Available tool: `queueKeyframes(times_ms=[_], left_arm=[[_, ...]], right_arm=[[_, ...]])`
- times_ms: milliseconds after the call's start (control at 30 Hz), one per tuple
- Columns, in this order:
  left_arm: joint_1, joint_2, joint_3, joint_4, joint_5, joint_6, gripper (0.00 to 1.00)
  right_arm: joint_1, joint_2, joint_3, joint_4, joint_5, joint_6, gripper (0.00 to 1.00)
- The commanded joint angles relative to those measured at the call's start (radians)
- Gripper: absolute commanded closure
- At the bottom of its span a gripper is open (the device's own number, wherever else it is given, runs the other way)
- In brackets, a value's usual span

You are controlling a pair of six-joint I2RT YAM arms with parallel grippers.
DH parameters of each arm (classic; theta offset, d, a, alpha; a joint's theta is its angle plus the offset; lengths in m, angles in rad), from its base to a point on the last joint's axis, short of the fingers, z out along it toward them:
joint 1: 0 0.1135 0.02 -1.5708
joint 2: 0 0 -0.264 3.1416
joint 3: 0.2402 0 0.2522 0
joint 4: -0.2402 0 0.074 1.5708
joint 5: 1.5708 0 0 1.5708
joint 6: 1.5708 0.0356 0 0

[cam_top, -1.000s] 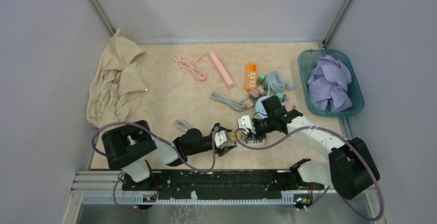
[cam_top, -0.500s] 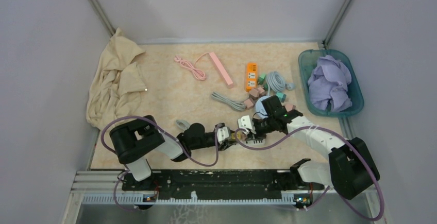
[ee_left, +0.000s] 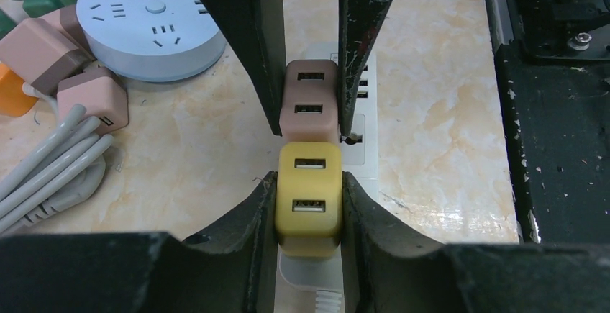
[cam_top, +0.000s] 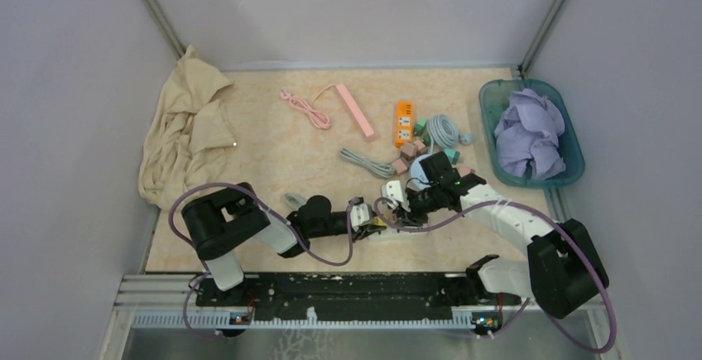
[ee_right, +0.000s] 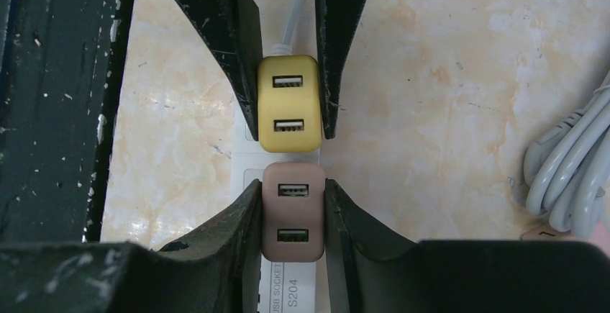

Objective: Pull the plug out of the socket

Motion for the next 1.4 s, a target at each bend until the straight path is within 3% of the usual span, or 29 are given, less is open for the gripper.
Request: queueKeyframes(times_ms=[0,267,400,667,800,967,1133,1367], left_arm=[[0.003,0.044,0.005,-0.022,0.044,0.004,1.0],[0.01,0.071,-0.029,0.03,0.028,-0.021,1.0],[0.019,0.073,-0.052,0.047,0.03,-0.023,1.0],[0.023,0.08,-0.02,-0.003,0.054,-0.022,1.0],[0.024,0.092,0.008,-0.036,0.064,-0.017,1.0],[0.024,0.098,0.019,-0.057,0.066,-0.02,1.0],[0.024,0.1,0.011,-0.061,0.063,-0.019,1.0],[0.026,0.109,0.001,-0.048,0.065,-0.029,1.0]], right_arm=[[0.006,-0.022,0.066,0.071,-0.153,0.127,1.0],[-0.058,-0.05,0.063,0.178,-0.077,0.241,1.0],[-0.117,-0.086,0.036,0.152,-0.085,0.158,1.0],[-0.078,-0.098,-0.027,0.048,-0.214,-0.093,1.0],[-0.002,-0.078,-0.042,0.174,-0.157,0.04,1.0],[0.008,-0.052,-0.014,0.296,-0.1,0.26,1.0],[-0.078,-0.062,0.04,0.235,-0.168,0.293,1.0],[-0.131,-0.09,0.052,0.056,-0.189,0.078,1.0]])
